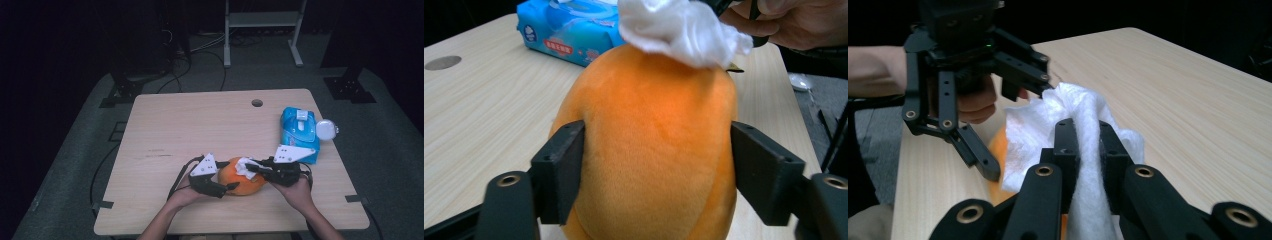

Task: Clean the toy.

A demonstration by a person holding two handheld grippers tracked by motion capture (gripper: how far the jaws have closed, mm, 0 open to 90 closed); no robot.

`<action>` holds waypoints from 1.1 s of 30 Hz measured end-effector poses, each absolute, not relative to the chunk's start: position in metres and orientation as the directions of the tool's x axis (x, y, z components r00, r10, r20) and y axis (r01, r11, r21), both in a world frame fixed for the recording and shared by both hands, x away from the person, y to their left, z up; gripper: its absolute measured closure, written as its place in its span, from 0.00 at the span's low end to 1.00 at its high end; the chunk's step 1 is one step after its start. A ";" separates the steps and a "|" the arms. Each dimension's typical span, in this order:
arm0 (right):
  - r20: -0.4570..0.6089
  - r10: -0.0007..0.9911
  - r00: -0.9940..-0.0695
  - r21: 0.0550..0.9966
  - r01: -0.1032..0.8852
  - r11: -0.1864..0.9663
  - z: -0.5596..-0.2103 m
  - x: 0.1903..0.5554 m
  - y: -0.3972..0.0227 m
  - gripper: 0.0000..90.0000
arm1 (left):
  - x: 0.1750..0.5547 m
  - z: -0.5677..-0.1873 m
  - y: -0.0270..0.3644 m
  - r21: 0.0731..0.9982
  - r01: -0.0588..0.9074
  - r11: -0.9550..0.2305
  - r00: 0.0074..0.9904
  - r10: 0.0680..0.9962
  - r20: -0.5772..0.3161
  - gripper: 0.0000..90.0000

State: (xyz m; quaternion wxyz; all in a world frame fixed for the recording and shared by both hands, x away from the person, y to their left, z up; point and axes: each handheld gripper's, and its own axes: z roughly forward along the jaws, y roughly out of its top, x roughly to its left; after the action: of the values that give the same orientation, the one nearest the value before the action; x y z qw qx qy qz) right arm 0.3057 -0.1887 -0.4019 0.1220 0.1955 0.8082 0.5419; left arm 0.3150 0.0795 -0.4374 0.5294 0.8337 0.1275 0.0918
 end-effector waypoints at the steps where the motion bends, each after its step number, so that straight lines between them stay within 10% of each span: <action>1: 0.011 0.443 -0.896 0.922 0.181 0.342 -0.402 0.306 -0.187 0.91 | 0.316 -0.437 0.080 0.907 0.128 -0.402 0.949 0.314 0.005 0.25; 6: 0.049 0.453 -0.890 0.921 0.215 0.324 -0.406 0.311 -0.197 0.91 | 0.322 -0.436 0.085 0.908 0.236 -0.346 0.926 0.363 -0.103 0.17; 19: 0.012 0.423 -0.906 0.921 0.175 0.348 -0.401 0.302 -0.183 0.91 | 0.309 -0.432 0.074 0.897 0.106 -0.429 0.947 0.317 0.040 0.31; 25: 0.031 0.418 -0.908 0.918 0.191 0.347 -0.403 0.306 -0.190 0.91 | 0.320 -0.436 0.080 0.902 0.227 -0.366 0.923 0.376 -0.080 0.11; 33: 0.014 0.422 -0.906 0.917 0.180 0.356 -0.397 0.302 -0.186 0.91 | 0.313 -0.426 0.073 0.902 0.191 -0.387 0.923 0.385 -0.030 0.32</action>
State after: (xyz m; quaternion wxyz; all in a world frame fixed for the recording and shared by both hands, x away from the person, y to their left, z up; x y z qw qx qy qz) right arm 0.3023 -0.1857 -0.3970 0.1131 0.1845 0.8155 0.5368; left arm 0.3134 0.0729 -0.4264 0.5258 0.8275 0.1739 0.0922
